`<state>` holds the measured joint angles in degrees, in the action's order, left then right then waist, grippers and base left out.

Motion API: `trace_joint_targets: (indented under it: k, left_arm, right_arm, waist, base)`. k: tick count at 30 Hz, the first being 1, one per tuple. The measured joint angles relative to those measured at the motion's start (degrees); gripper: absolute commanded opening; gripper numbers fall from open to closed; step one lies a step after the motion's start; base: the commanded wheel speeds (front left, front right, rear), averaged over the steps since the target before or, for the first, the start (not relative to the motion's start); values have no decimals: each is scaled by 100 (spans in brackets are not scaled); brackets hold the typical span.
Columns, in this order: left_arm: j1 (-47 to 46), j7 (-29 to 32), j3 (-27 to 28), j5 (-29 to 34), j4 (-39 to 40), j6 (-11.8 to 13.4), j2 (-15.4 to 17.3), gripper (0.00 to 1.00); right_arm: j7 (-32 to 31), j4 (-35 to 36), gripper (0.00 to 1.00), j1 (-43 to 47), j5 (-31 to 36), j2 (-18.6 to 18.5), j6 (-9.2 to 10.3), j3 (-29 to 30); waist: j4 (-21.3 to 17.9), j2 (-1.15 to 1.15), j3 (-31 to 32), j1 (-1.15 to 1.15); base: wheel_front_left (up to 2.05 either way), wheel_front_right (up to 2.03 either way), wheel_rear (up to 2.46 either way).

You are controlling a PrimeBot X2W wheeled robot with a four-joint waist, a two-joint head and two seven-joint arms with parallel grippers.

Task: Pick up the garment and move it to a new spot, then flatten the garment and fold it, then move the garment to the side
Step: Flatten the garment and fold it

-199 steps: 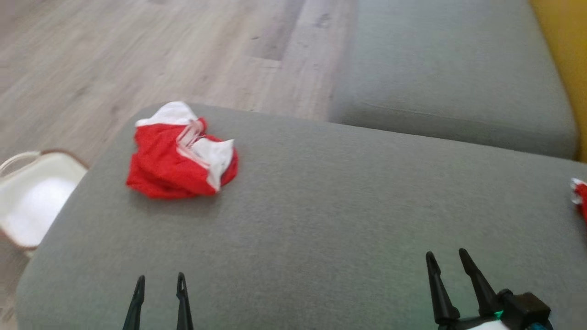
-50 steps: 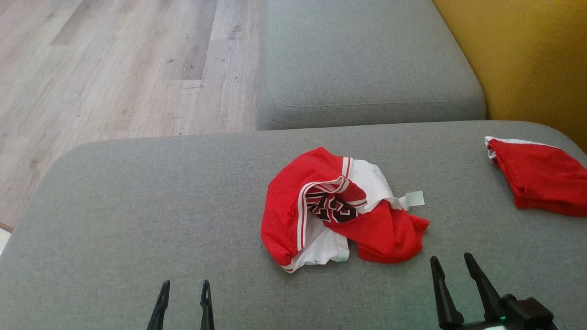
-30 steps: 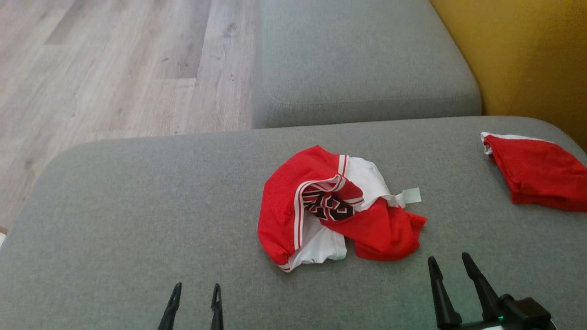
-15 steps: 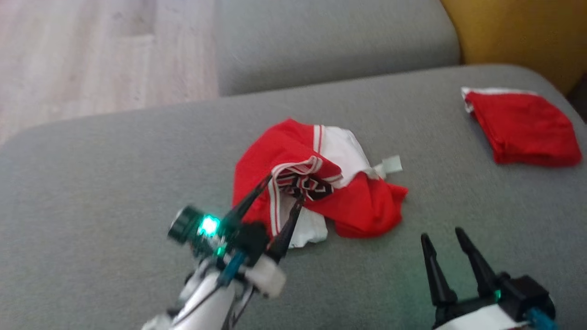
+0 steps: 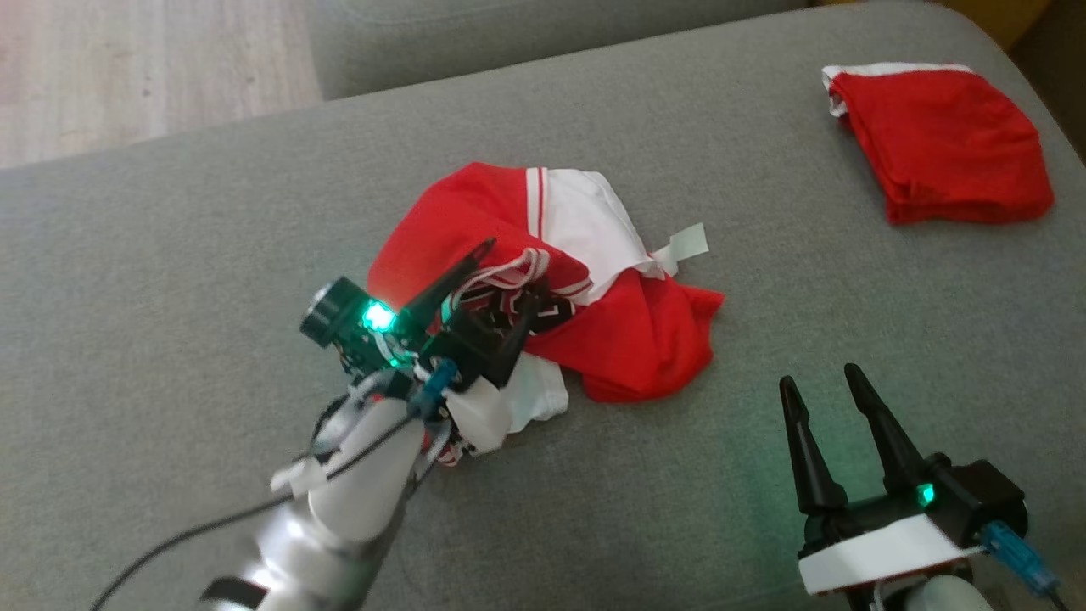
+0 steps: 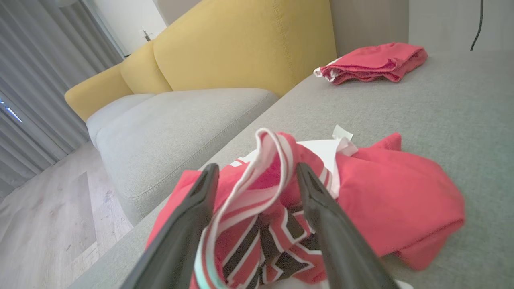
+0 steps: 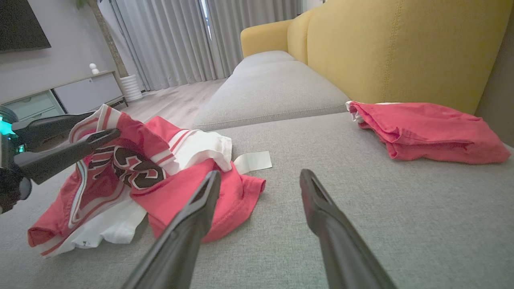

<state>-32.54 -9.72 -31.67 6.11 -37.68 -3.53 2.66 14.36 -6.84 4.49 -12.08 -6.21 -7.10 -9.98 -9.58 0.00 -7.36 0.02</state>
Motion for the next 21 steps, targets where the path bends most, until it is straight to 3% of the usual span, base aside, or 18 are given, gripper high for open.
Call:
trace_joint_targets:
  k: [1, 2, 3, 9, 13, 21]
  left_arm:
    - [-91, -25, -2, -1, -136, -7, -1, 100]
    - [-180, -53, -7, -4, -260, -35, -1, 75]
    - [-265, -59, -14, -34, -381, -64, -2, 0]
    - [-605, -298, -58, -313, -778, -187, -14, 0]
    - [-923, -349, -286, -842, -702, -323, -19, 0]
    - [-3010, -466, -648, -1567, -92, -405, 18, 0]
  right_arm:
    - [0, -1, 100, -18, -2, 1, 0, -4]
    - [0, -1, 100, -36, -2, 1, -1, -10]
    - [0, -1, 100, -47, -2, 1, 0, -11]
    - [0, -11, 100, -47, -2, 3, -1, -19]
    - [0, -40, 100, -63, -2, 16, -1, -56]
    - [0, -153, 100, -210, -5, 120, 0, -258]
  waist:
    - [-28, 0, -35, 0]
    - [-52, 0, -64, 0]
    - [-75, 0, -89, -1]
    - [-193, 0, -96, -1]
    - [-302, 0, -23, -2]
    - [-670, 0, 167, -2]
  base:
    - [0, 0, 0]
    - [0, 0, 0]
    - [0, 0, 0]
    - [0, 0, 0]
    - [0, 0, 0]
    - [0, 0, 0]
